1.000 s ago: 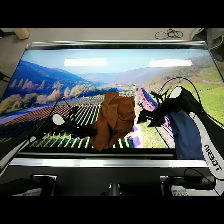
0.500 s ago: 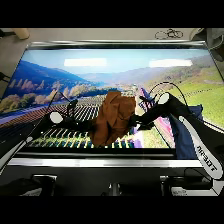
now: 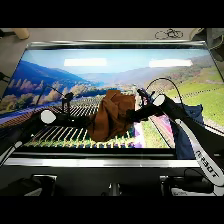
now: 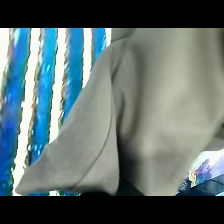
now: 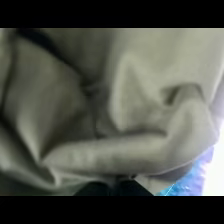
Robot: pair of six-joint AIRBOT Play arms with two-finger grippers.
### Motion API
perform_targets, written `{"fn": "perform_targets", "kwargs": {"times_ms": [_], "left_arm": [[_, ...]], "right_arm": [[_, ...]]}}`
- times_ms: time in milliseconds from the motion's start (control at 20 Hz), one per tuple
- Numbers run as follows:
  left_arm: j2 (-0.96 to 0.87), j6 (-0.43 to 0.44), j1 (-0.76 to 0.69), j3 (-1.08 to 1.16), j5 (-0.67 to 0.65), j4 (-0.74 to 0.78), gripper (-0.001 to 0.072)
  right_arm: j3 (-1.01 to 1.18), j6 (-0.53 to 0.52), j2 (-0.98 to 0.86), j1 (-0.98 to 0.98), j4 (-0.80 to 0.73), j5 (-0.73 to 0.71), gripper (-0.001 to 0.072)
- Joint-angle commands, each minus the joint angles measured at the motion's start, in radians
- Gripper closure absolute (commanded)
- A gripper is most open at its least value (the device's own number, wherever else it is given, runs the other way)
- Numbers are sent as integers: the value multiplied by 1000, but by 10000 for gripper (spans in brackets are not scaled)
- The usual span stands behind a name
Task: Fold the shirts.
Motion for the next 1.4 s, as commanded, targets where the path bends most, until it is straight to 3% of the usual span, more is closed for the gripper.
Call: {"fn": "perform_targets", "kwargs": {"times_ms": [0,150,300,400,550,750,900,1050,1150,1350], "left_arm": [[104,0,1,100,-71,222,682],[265,-47,1,383,-129,450,682],[402,-147,1,719,-124,630,682],[454,-166,-1,866,-98,644,682],[461,-166,-24,900,-111,643,682],[372,-166,-21,859,-112,842,681],[219,-166,34,859,100,888,681],[-9,-232,117,865,208,878,681],[-169,-283,164,864,104,806,678],[-426,-281,176,864,-165,603,678]], "right_arm": [[66,-106,123,2,-60,69,690],[266,-142,361,2,-222,138,689],[467,-63,603,3,-371,68,689],[499,32,731,3,-344,10,689],[499,143,775,3,-314,163,689],[498,228,718,3,-503,316,689],[494,243,589,3,-518,420,688],[481,246,398,3,-484,360,688],[481,246,261,3,-526,233,688],[481,279,10,3,-549,5,687]]}}
